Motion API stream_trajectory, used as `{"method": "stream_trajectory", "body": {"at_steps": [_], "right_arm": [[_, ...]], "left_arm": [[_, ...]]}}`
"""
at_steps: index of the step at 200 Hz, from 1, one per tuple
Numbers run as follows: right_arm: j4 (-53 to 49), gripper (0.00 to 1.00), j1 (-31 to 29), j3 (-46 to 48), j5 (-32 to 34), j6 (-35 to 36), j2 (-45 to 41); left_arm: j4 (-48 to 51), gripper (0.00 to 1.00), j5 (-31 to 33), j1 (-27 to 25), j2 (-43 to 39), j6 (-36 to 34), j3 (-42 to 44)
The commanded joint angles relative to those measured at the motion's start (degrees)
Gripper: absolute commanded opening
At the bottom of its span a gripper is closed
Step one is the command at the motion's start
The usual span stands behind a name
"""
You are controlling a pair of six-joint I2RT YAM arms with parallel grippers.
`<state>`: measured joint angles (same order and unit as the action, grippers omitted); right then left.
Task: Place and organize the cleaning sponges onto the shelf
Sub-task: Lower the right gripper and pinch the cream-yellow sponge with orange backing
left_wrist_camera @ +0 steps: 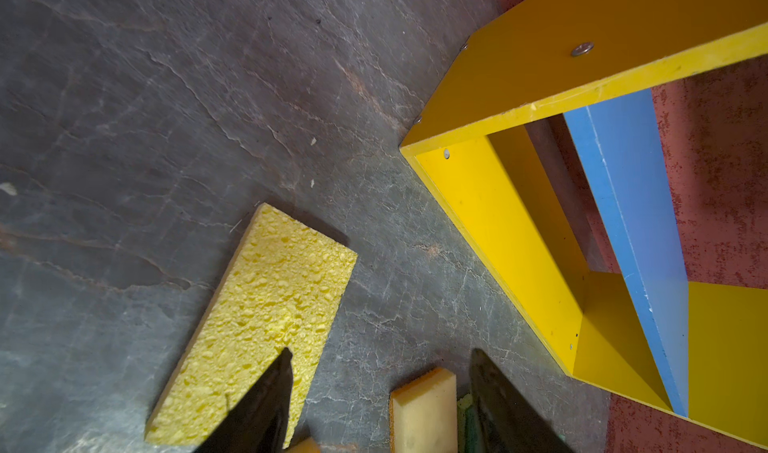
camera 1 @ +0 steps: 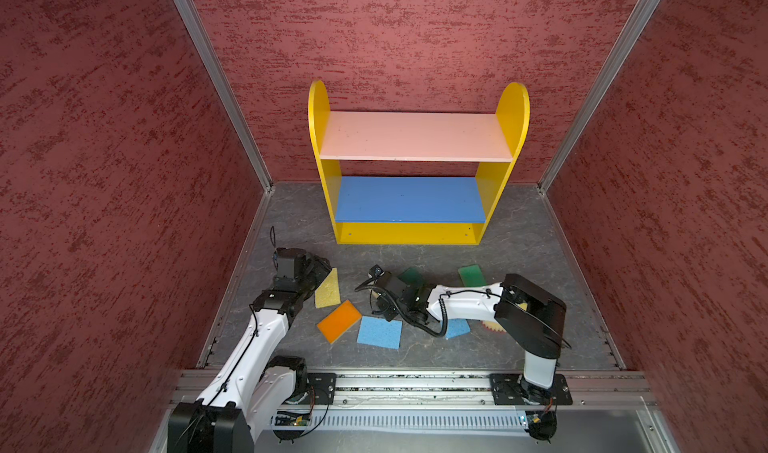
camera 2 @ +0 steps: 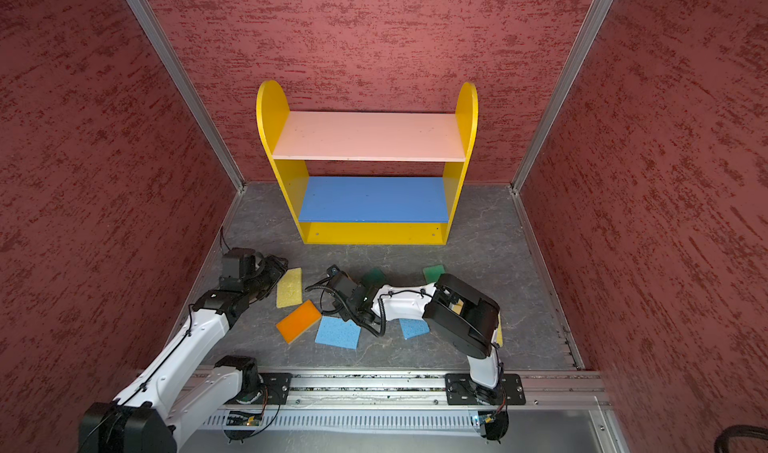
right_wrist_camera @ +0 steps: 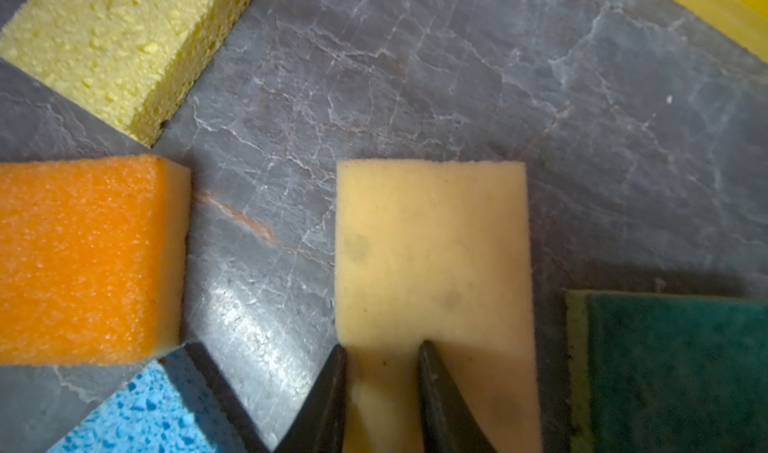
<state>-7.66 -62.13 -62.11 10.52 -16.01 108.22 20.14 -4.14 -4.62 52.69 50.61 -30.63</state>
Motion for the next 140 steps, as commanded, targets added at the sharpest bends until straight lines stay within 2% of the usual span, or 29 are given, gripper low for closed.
{"method": "stream_trajectory", "body": {"at_steps": [1,12,22,42,61,83,93,115,140], "right_arm": [[-1.0,0.17,0.0,-1.2,-1.0,-0.9,1.2],[-1.7,0.11,0.0,-2.0,-0.9,-0.5,1.5],[-2.3,0.1,0.1,-2.7,-0.7,-0.1,1.8],[-3.3,0.17,0.0,-3.8,-0.7,0.4,1.9],[-3.0,0.07,0.0,-3.8,0.4,0.6,1.6],[-2.9,0.06,0.1,-4.3,0.1,0.7,1.7],[-3.1,0.11,0.1,-4.9,-0.4,0.7,1.8],[-4.2,0.33,0.1,-6.2,-0.7,0.8,1.6],[-5.2,0.41,0.1,-7.8,0.1,1.9,0.4]], "left_arm": [[-1.3,0.68,-1.5,0.5,0.6,0.3,-1.5],[-1.8,0.68,-2.0,0.6,1.0,0.3,-1.7],[-2.0,0.68,-2.4,0.6,1.5,0.3,-2.1],[-1.8,0.68,-2.7,0.6,2.1,0.2,-2.8],[-1.8,0.68,-2.9,0.6,2.0,0.2,-3.0],[-1.8,0.68,-3.0,0.6,1.9,0.3,-3.1],[-1.7,0.68,-3.0,0.6,2.0,0.2,-3.2],[-1.4,0.68,-3.1,0.5,2.0,0.0,-3.4],[-1.4,0.69,-3.0,0.6,2.0,0.0,-3.4]]}}
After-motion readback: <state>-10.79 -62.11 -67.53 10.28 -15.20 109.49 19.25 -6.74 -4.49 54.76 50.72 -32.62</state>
